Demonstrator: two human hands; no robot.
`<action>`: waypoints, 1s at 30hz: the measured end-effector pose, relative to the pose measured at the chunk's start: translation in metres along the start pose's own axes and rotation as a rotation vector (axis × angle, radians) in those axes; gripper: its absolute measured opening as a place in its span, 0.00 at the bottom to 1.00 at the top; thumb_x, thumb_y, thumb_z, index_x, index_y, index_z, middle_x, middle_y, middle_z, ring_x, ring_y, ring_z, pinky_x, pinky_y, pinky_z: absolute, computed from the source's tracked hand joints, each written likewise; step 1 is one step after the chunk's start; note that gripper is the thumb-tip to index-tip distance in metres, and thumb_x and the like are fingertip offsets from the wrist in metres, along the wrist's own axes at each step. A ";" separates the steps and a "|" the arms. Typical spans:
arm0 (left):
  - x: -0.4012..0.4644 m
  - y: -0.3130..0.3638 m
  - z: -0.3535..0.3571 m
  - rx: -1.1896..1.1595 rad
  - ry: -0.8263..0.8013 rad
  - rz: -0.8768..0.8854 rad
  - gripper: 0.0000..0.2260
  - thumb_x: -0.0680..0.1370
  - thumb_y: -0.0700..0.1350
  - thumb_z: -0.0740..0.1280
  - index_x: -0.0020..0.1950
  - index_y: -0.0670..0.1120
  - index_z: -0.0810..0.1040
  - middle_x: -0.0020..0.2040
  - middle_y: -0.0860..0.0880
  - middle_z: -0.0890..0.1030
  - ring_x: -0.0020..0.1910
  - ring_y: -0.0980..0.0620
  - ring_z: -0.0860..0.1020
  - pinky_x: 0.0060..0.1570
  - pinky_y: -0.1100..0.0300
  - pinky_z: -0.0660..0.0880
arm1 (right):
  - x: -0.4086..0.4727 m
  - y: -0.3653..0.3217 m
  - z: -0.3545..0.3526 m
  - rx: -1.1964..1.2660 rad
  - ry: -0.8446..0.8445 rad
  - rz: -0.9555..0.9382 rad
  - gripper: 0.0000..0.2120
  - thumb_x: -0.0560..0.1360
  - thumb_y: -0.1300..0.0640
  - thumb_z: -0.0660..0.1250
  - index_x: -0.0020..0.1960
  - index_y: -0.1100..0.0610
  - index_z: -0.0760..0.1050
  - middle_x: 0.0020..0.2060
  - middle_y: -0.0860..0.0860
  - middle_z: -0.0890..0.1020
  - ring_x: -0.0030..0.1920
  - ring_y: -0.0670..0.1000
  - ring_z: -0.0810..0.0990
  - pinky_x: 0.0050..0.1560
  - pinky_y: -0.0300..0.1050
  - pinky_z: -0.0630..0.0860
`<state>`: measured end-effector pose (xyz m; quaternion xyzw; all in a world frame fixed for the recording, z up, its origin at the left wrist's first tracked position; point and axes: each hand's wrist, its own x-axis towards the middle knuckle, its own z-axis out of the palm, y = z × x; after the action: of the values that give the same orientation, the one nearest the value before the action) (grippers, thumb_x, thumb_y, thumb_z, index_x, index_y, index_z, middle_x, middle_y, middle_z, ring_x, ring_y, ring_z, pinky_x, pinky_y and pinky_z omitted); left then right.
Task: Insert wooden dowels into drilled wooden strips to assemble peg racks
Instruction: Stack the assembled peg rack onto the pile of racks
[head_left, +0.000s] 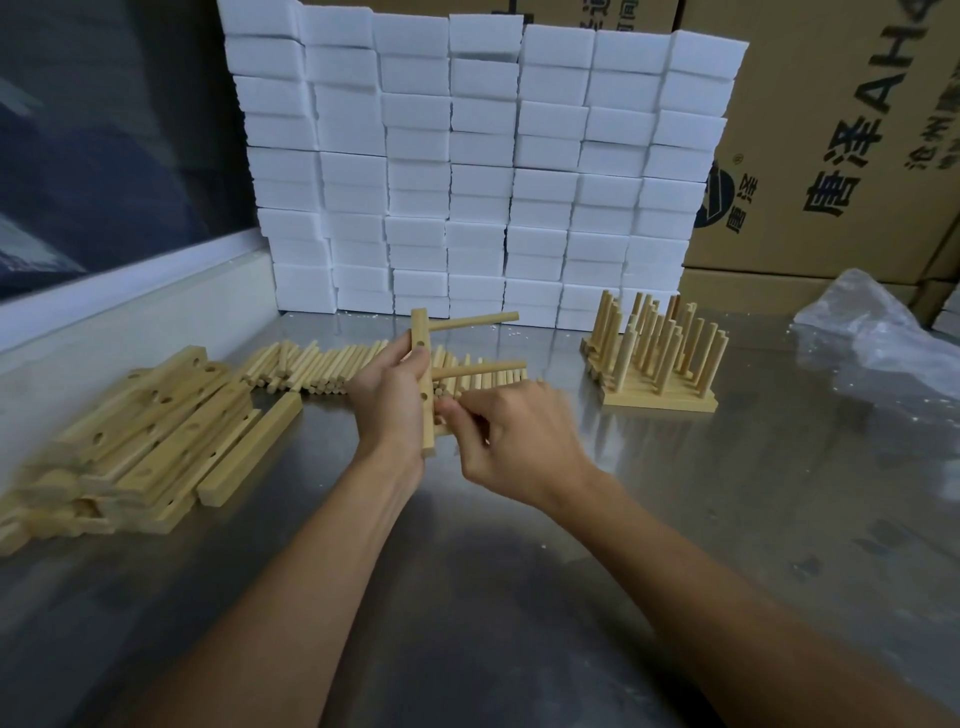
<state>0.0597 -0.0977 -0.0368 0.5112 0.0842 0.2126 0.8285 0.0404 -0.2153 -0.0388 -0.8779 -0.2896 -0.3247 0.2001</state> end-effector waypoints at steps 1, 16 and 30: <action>0.000 -0.002 0.000 0.009 0.009 0.010 0.13 0.78 0.37 0.66 0.49 0.54 0.85 0.35 0.55 0.83 0.29 0.57 0.74 0.24 0.64 0.70 | 0.001 0.001 0.001 0.000 -0.035 0.011 0.17 0.78 0.52 0.64 0.33 0.55 0.78 0.22 0.47 0.71 0.25 0.54 0.68 0.28 0.47 0.69; 0.010 -0.005 -0.006 -0.018 -0.023 -0.070 0.09 0.78 0.38 0.68 0.55 0.49 0.81 0.38 0.49 0.83 0.38 0.50 0.81 0.46 0.50 0.81 | 0.024 0.038 -0.034 0.517 -0.352 0.376 0.10 0.68 0.51 0.79 0.37 0.57 0.83 0.33 0.50 0.85 0.33 0.47 0.81 0.35 0.41 0.78; 0.010 -0.015 -0.006 -0.089 -0.215 -0.229 0.11 0.76 0.26 0.64 0.54 0.39 0.75 0.45 0.41 0.86 0.46 0.41 0.85 0.47 0.47 0.83 | 0.010 0.066 -0.010 0.534 0.144 0.714 0.22 0.74 0.53 0.74 0.61 0.48 0.66 0.42 0.49 0.84 0.39 0.47 0.84 0.39 0.48 0.82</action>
<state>0.0708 -0.0943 -0.0516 0.4810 0.0431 0.0645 0.8733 0.0843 -0.2668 -0.0355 -0.8155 -0.0274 -0.2095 0.5389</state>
